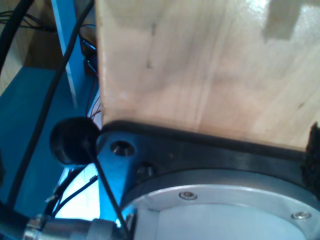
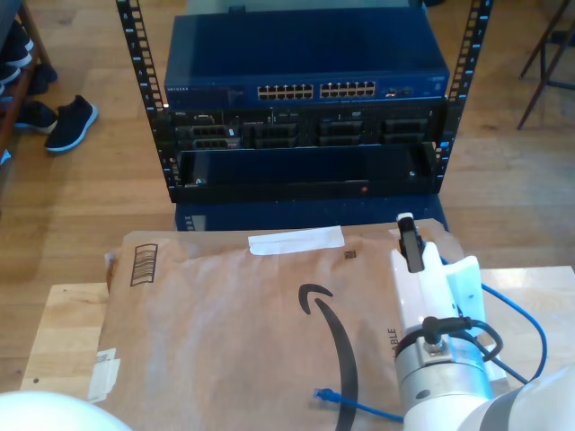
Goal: Grab the cable and plug it in
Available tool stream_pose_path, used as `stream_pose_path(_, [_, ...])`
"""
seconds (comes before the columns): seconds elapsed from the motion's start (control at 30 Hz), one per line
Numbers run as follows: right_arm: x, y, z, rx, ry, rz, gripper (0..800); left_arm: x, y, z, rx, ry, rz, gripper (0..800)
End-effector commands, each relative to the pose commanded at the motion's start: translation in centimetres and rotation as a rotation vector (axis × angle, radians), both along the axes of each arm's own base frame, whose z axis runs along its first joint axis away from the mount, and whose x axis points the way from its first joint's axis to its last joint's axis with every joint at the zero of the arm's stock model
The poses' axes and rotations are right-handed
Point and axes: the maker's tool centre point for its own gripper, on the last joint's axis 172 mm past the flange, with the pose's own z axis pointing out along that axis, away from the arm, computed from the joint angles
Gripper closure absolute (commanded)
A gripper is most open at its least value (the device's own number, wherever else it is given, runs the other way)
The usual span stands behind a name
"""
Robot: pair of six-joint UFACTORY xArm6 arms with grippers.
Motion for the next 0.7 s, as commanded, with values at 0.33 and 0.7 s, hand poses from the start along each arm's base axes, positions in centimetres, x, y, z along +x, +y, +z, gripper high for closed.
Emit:
stream_pose_path(0.33, [0.0, 1.9, 1.2, 0.025, -0.021, 0.029, 800, 0.0, 0.0, 0.0, 0.0, 0.001, -0.001, 0])
stream_pose_path(0.7, [0.8, 5.7, -0.9, -0.145, 0.038, 0.098, 800, 0.0, 0.0, 0.0, 0.0, 0.001, -0.001, 0])
